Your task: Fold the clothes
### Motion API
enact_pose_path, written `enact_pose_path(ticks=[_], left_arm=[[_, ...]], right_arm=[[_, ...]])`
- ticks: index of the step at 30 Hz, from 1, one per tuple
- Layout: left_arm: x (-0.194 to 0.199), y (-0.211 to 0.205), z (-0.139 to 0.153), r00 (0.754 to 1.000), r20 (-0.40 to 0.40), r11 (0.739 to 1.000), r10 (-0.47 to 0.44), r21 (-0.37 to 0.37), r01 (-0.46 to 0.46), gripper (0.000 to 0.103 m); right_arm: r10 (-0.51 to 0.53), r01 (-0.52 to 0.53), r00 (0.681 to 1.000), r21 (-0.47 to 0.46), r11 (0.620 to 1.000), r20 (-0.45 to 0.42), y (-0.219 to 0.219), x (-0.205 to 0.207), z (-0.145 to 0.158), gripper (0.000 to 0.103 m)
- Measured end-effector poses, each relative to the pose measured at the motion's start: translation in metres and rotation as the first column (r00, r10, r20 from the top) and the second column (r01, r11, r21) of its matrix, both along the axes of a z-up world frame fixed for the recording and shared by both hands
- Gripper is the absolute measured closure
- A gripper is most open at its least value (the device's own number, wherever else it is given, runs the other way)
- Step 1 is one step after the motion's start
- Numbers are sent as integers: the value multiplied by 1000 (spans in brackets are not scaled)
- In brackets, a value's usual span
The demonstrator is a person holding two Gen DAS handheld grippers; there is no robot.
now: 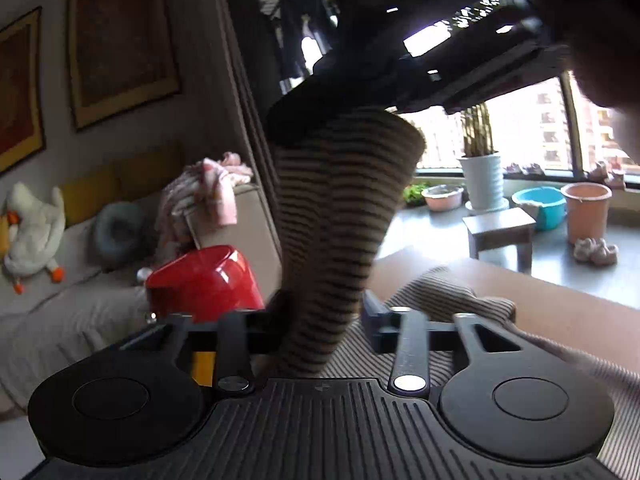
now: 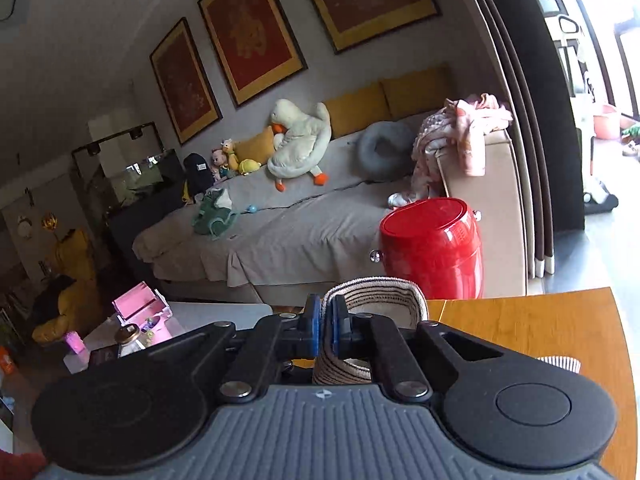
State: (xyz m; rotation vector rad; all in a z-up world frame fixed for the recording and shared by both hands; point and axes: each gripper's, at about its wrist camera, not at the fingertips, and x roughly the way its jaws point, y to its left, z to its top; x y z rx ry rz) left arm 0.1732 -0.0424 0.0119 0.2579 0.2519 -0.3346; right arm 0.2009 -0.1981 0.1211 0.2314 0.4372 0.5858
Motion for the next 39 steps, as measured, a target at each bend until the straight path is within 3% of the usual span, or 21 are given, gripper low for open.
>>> enact_pose_path(ticks=[4,8,10,12,17,19,23,25,27,28,29,31,35,37,39], left_arm=[[15,44,14,996,-52,976,78,-200,-87,94],[33,88,33,988,-84,922,130,-357,-151,95],[40,107,43,986,-105,889,128,-429,-161,95],[45,125,49,985,-122,854,120,-494,-165,95],[57,158,45,980,-189,794,68,-584,-168,95],[61,177,42,975,-218,761,46,-624,-176,95],[67,208,38,967,-248,704,48,-679,-209,95],[66,219,37,965,-255,687,62,-690,-226,95],[67,226,36,963,-260,675,64,-700,-234,95],[68,229,36,963,-263,669,62,-705,-236,95],[68,231,36,962,-265,665,60,-708,-237,95],[70,231,36,962,-267,664,55,-710,-234,95],[68,228,38,966,-257,670,41,-710,-217,95],[66,227,40,968,-249,669,37,-713,-210,95],[64,229,41,969,-242,665,42,-718,-208,95]], right_arm=[[-89,92,996,-103,990,31,1,3,-12,95],[-141,136,990,-262,955,-3,17,10,-47,85],[-97,87,995,-345,935,-13,38,10,-64,76],[-38,26,999,-412,911,-20,61,9,-78,59],[67,-74,997,-523,849,-33,116,9,-110,54],[72,-75,997,-548,833,-27,131,12,-121,49],[49,-34,999,-610,791,8,146,15,-139,48],[44,-32,999,-606,795,5,146,17,-140,58],[47,-45,999,-591,805,-12,147,19,-136,91],[48,-45,999,-585,809,-11,148,19,-133,94],[44,-40,999,-578,815,-6,149,20,-128,94],[27,-34,999,-502,864,-22,146,26,-111,94],[43,-64,995,-252,966,-87,142,46,-76,94],[61,-83,991,-189,978,-117,149,54,-75,94],[52,-79,989,-191,979,-140,157,60,-87,94]])
